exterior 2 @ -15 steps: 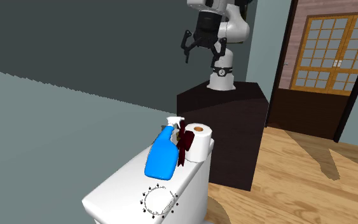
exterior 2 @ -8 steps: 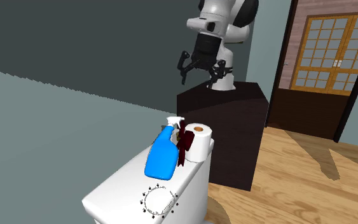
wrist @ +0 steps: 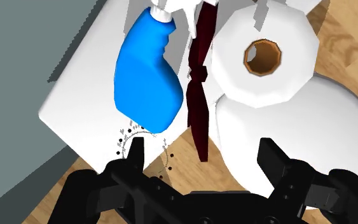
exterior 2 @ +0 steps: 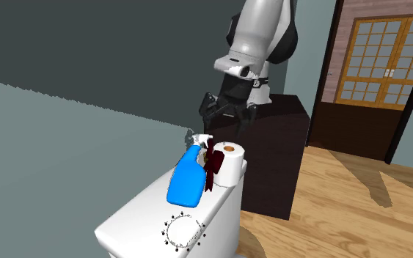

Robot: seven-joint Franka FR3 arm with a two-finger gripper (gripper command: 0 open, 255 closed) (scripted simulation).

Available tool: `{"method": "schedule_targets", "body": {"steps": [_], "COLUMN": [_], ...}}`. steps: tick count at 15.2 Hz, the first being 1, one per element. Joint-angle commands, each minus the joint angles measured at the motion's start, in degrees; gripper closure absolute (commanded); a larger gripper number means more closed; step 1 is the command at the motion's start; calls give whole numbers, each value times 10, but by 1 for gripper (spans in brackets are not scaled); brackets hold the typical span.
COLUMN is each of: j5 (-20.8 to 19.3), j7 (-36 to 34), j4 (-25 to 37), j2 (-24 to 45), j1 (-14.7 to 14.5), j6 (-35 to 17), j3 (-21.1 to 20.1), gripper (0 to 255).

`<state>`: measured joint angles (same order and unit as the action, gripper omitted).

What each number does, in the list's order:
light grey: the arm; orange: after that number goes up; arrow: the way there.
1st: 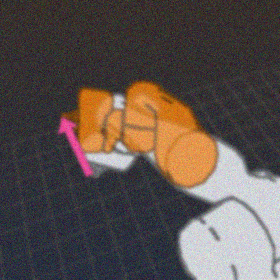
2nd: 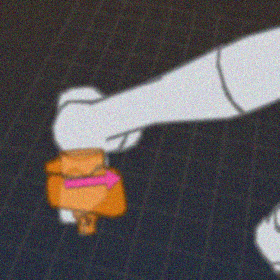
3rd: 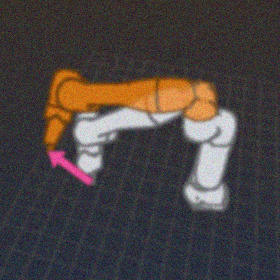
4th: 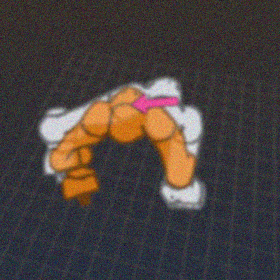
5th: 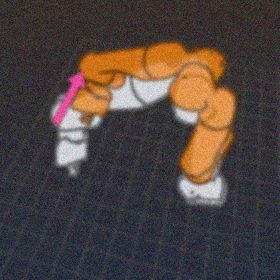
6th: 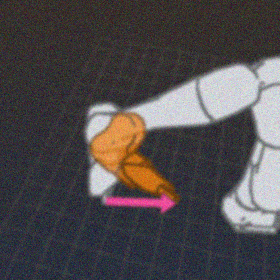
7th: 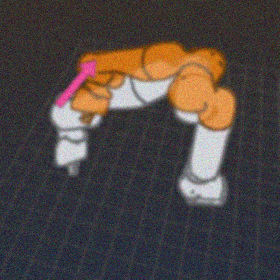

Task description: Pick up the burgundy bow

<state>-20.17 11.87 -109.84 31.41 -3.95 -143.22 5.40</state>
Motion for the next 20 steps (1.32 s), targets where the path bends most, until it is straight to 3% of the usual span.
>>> {"method": "schedule_targets", "body": {"steps": [1, 3, 12, 13, 20], "j5": [-7, -11, -16, -16, -17], "j7": [3, 8, -5, -5, -6], "j4": [46, 82, 98, 98, 98], "j2": [51, 87, 135, 136, 136], "j1": [-3, -5, -7, -7, -7], "j6": [-5, -6, -37, -38, -38], "j3": [0, 0, 5, 5, 5], "gripper": [0, 0, 0, 255, 255]}}
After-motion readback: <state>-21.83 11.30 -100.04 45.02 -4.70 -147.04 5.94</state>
